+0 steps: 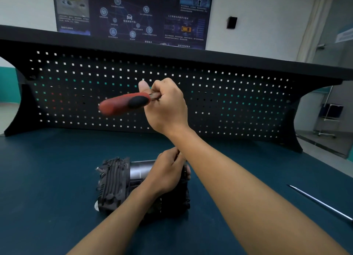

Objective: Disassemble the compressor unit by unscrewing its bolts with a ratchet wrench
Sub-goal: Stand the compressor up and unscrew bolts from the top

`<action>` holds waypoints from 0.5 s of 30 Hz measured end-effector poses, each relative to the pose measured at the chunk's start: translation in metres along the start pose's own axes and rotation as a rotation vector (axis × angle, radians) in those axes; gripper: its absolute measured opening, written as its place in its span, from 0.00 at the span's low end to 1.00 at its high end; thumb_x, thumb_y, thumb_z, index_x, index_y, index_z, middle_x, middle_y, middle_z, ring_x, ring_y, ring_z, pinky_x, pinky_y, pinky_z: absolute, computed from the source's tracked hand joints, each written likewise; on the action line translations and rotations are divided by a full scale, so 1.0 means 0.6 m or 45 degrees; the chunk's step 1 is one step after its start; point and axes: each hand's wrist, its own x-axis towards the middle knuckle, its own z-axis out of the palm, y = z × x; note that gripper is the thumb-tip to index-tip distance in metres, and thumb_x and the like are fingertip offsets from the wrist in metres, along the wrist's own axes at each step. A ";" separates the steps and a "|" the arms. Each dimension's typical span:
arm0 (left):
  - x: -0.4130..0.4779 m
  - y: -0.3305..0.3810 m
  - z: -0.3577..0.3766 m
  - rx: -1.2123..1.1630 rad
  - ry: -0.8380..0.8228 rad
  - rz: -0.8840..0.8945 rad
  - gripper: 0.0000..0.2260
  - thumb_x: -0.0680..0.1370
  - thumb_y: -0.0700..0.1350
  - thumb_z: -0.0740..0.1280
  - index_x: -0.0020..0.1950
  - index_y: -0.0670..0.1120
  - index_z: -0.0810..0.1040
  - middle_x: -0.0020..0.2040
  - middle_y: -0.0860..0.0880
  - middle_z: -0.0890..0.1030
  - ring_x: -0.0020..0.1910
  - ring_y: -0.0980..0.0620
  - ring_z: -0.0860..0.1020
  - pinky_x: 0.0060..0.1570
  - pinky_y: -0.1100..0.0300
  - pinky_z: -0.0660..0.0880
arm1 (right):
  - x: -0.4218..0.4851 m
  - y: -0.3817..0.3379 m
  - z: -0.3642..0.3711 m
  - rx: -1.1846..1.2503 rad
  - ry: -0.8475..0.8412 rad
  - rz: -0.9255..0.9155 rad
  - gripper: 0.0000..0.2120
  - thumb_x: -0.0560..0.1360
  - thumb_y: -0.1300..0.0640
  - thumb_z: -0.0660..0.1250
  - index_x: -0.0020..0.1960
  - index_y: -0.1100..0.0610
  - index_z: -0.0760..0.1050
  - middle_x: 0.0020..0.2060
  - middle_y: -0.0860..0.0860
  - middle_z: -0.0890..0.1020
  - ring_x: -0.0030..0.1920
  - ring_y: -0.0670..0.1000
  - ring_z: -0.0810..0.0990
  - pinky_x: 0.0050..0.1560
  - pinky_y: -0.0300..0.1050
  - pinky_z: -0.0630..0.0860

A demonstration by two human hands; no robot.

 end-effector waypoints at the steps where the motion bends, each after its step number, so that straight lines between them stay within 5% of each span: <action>1: -0.001 0.001 -0.001 0.008 -0.006 -0.004 0.25 0.83 0.41 0.56 0.27 0.58 0.69 0.23 0.60 0.71 0.22 0.64 0.69 0.25 0.75 0.63 | 0.000 -0.001 0.000 0.083 0.023 0.005 0.25 0.81 0.44 0.64 0.29 0.50 0.61 0.35 0.46 0.71 0.34 0.49 0.72 0.36 0.46 0.69; 4: -0.004 0.003 -0.003 0.039 -0.023 0.004 0.18 0.85 0.48 0.56 0.36 0.55 0.72 0.29 0.56 0.78 0.28 0.61 0.76 0.32 0.66 0.71 | 0.005 0.001 -0.009 0.438 0.022 0.088 0.26 0.82 0.47 0.64 0.26 0.49 0.62 0.29 0.45 0.69 0.31 0.47 0.69 0.35 0.45 0.68; 8: -0.002 0.002 -0.004 -0.014 -0.031 -0.039 0.17 0.85 0.53 0.55 0.48 0.41 0.73 0.36 0.42 0.83 0.38 0.43 0.83 0.45 0.44 0.80 | 0.018 0.018 -0.031 0.915 -0.090 0.244 0.26 0.84 0.47 0.57 0.28 0.52 0.61 0.31 0.53 0.69 0.33 0.51 0.69 0.32 0.39 0.64; 15: 0.000 -0.005 -0.002 0.035 -0.035 -0.038 0.13 0.85 0.53 0.54 0.53 0.48 0.75 0.38 0.44 0.84 0.37 0.49 0.83 0.43 0.54 0.79 | 0.039 0.054 -0.069 1.494 -0.276 0.552 0.27 0.83 0.43 0.56 0.28 0.52 0.59 0.33 0.49 0.72 0.33 0.51 0.72 0.33 0.42 0.58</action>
